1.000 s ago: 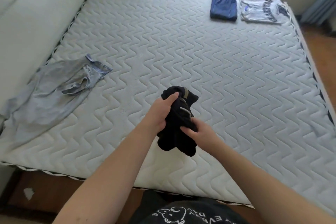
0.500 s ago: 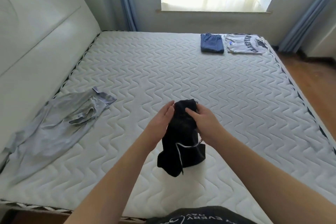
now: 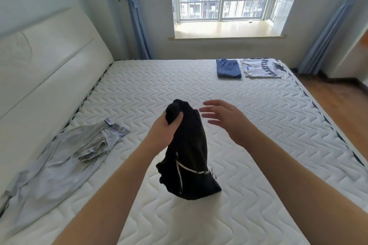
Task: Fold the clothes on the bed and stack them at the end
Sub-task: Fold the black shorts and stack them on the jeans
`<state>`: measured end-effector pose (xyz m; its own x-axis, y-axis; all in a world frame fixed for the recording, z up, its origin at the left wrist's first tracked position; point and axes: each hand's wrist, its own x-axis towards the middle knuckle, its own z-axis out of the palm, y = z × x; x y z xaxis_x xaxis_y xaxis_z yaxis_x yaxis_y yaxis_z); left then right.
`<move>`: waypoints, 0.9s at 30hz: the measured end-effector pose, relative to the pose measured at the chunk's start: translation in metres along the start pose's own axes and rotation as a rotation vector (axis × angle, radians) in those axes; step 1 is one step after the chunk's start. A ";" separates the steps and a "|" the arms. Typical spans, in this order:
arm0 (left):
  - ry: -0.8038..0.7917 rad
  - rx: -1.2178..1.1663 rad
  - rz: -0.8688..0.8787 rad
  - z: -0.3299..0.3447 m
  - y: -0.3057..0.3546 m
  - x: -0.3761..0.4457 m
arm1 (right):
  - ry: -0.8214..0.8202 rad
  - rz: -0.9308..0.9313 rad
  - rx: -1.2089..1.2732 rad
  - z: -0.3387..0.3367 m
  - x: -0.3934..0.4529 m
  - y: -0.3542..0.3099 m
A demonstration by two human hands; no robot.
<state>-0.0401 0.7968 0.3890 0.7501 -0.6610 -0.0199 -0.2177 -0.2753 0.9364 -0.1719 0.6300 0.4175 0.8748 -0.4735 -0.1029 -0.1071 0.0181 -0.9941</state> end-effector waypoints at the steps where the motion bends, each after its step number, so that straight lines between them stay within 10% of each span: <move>1: -0.027 0.086 0.029 -0.001 0.004 0.003 | 0.043 -0.050 -0.116 -0.003 0.000 -0.002; 11: -0.259 0.452 0.304 0.003 0.049 0.027 | 0.056 -0.284 -0.468 -0.001 0.001 -0.018; 27: -0.575 0.528 -0.024 0.012 -0.054 0.019 | 0.510 -0.257 -0.142 -0.065 0.002 -0.022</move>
<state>-0.0216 0.7900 0.3340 0.3484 -0.8689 -0.3517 -0.5819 -0.4946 0.6456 -0.1989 0.5714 0.4410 0.5470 -0.8116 0.2052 -0.0149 -0.2544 -0.9670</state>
